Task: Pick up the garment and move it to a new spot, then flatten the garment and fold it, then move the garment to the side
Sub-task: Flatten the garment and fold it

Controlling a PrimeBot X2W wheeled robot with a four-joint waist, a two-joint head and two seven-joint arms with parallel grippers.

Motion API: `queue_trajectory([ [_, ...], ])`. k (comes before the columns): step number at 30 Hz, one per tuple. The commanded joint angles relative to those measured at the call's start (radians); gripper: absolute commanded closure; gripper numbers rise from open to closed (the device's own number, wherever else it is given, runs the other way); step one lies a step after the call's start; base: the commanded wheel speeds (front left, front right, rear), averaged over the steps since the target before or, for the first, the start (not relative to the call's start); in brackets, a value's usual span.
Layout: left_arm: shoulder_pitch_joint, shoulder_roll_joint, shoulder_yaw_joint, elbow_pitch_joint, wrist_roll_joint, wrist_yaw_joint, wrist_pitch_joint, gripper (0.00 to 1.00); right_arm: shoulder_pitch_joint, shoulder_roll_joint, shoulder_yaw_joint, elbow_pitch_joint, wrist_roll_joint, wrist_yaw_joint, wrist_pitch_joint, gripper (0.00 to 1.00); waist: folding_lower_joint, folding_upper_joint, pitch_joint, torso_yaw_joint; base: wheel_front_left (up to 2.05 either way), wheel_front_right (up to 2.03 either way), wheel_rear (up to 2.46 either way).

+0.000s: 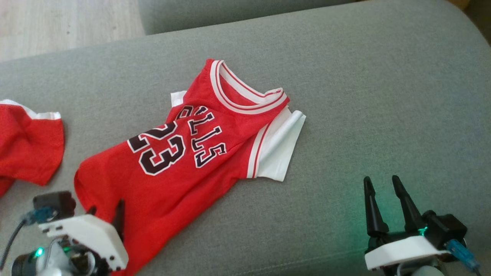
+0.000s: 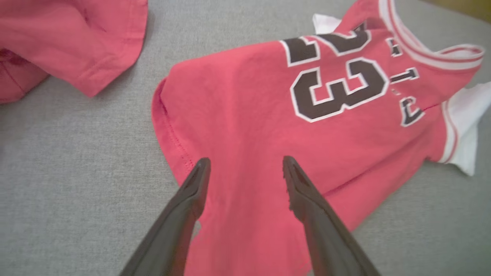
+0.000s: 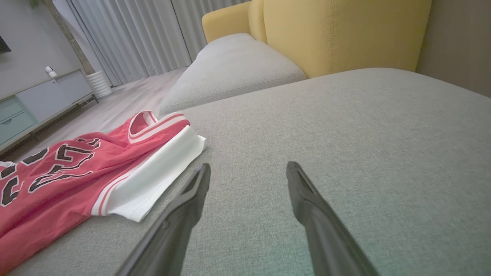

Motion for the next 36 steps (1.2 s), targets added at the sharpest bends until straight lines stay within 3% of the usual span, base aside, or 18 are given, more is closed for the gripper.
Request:
queue_trajectory([
  [1,-0.082,0.029,0.033,0.005,0.017,0.004,0.010,0.00,-0.026,-0.008,0.027,-0.030,0.003,0.008,-0.011,0.00,0.0000,0.0000,0.009,-0.007,0.00,0.00,0.00],
  [5,-0.149,0.023,0.000,0.099,0.055,0.012,0.033,0.00,-0.040,-0.008,0.029,-0.029,0.012,0.008,-0.011,0.00,0.0000,0.0000,0.023,-0.024,0.00,0.00,0.00],
  [6,-0.162,0.022,-0.007,0.118,0.062,0.012,0.036,0.13,-0.043,-0.008,0.029,-0.030,0.014,0.008,-0.011,0.00,0.0000,0.0000,0.027,-0.028,0.00,0.00,0.00],
  [7,-0.189,0.016,-0.013,0.155,0.079,0.017,0.031,0.50,-0.045,-0.008,0.029,-0.030,0.015,0.008,-0.011,0.00,0.0000,0.0000,0.034,-0.033,0.00,0.00,0.00],
  [8,-0.200,0.009,-0.016,0.172,0.080,0.015,0.029,0.60,-0.045,-0.008,0.028,-0.029,0.016,0.008,-0.011,0.00,0.0000,0.0000,0.036,-0.035,0.00,0.00,0.00],
  [11,-0.227,-0.005,-0.028,0.221,0.087,0.006,0.025,0.76,-0.047,-0.008,0.029,-0.028,0.018,0.008,-0.011,0.00,0.0000,0.0000,0.042,-0.041,0.00,0.00,0.00],
  [12,-0.234,-0.009,-0.030,0.234,0.090,0.005,0.021,1.00,-0.047,-0.008,0.030,-0.027,0.018,0.008,-0.011,0.00,0.0000,0.0000,0.043,-0.042,0.00,0.00,0.00],
  [19,-0.265,-0.004,-0.021,0.228,0.117,0.011,-0.021,1.00,-0.049,-0.008,0.029,-0.025,0.021,0.008,-0.011,0.00,0.0000,0.0000,0.042,-0.051,0.00,0.00,0.00],
  [26,-0.317,0.031,0.010,0.156,0.110,0.014,0.009,1.00,-0.051,-0.008,0.024,-0.027,0.016,0.008,-0.011,0.00,0.0000,0.0000,0.049,-0.046,0.00,0.00,0.00],
  [36,-0.456,0.082,0.005,0.264,0.109,-0.040,0.094,1.00,-0.081,-0.008,0.038,-0.022,0.020,0.008,-0.011,0.00,0.0000,0.0000,0.079,-0.073,0.00,0.00,0.00],
])
